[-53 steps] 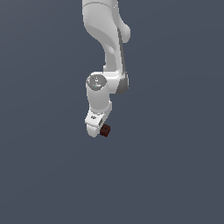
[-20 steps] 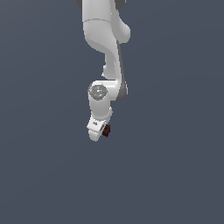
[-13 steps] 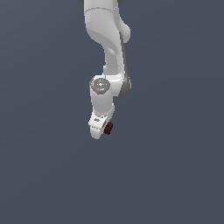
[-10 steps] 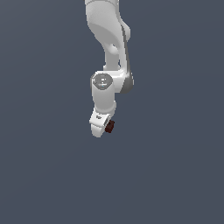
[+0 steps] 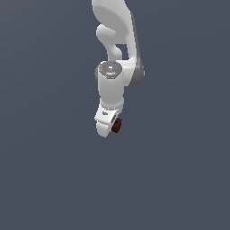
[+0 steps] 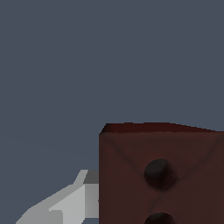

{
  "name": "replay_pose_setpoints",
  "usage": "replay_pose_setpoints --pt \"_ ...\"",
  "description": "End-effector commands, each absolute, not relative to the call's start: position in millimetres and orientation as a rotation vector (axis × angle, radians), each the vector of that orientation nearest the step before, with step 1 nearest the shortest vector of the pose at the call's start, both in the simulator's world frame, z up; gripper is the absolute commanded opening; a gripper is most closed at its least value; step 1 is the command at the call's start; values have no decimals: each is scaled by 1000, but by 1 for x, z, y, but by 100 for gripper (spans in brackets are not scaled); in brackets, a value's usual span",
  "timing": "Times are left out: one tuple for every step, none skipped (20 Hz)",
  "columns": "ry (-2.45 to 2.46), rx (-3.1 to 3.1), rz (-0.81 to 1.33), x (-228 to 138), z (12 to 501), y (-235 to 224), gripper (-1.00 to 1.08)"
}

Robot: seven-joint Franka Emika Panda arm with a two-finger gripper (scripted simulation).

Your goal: Pick up the object and move it to a goal position.

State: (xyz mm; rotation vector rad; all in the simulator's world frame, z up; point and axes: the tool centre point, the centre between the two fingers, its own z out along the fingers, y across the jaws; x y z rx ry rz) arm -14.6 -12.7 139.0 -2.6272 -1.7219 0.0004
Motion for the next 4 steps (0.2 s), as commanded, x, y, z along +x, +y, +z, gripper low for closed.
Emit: replay_pose_setpoints --pt "-1721 -2628 0 -13 144 -12 -100" --pt "-1721 -2628 0 -13 144 -12 -100" --pt "-1721 -2628 0 -13 143 -12 -100" --pt "-1721 -2628 0 -13 143 -12 -100"
